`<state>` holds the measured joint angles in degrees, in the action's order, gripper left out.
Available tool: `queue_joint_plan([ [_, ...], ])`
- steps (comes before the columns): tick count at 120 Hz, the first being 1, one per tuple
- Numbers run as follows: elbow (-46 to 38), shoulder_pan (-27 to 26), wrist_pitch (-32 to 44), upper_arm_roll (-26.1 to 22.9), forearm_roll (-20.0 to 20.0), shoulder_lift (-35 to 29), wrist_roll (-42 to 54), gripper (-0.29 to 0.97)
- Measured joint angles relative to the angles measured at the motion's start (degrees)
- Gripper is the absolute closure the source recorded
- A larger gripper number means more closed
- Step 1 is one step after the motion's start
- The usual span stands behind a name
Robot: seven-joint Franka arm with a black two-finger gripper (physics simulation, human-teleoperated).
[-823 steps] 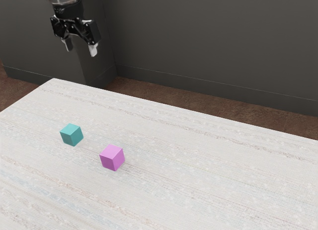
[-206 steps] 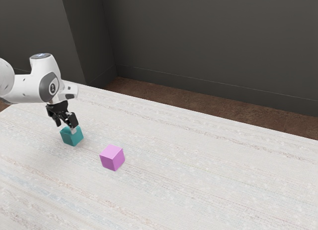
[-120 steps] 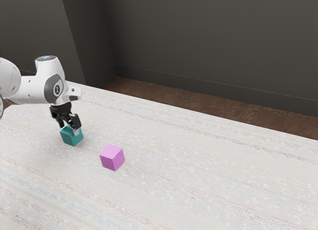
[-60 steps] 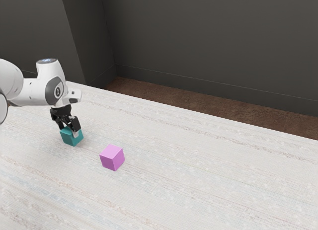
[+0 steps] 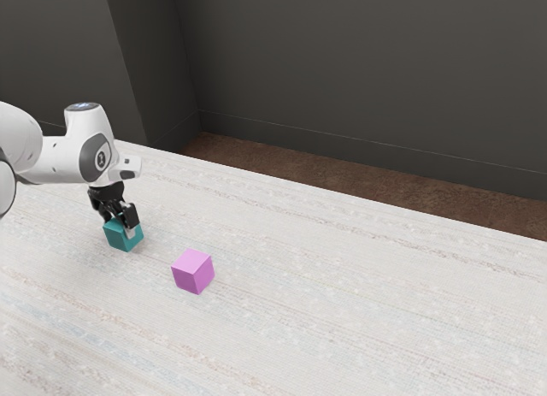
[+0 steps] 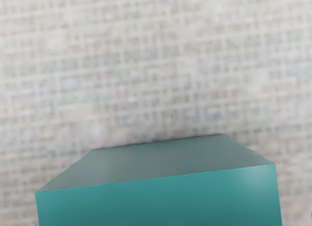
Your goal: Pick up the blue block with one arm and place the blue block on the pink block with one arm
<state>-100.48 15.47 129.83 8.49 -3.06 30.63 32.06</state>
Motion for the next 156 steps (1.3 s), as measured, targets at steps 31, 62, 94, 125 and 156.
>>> queue_joint_plan([
  [31,0.0,-0.1,0.1,-0.3,0.0,-0.3,0.1,0.28],
  [62,-0.5,-0.2,-2.3,-2.5,0.0,-5.4,-0.4,0.30],
  [94,-6.0,-0.2,-7.2,-8.7,0.0,-16.4,-3.4,0.34],
  [125,-11.6,-0.4,-7.2,-12.7,0.2,-21.3,-7.9,0.37],
  [156,-16.8,-0.2,-5.1,-15.1,0.1,-24.9,-11.7,0.38],
])
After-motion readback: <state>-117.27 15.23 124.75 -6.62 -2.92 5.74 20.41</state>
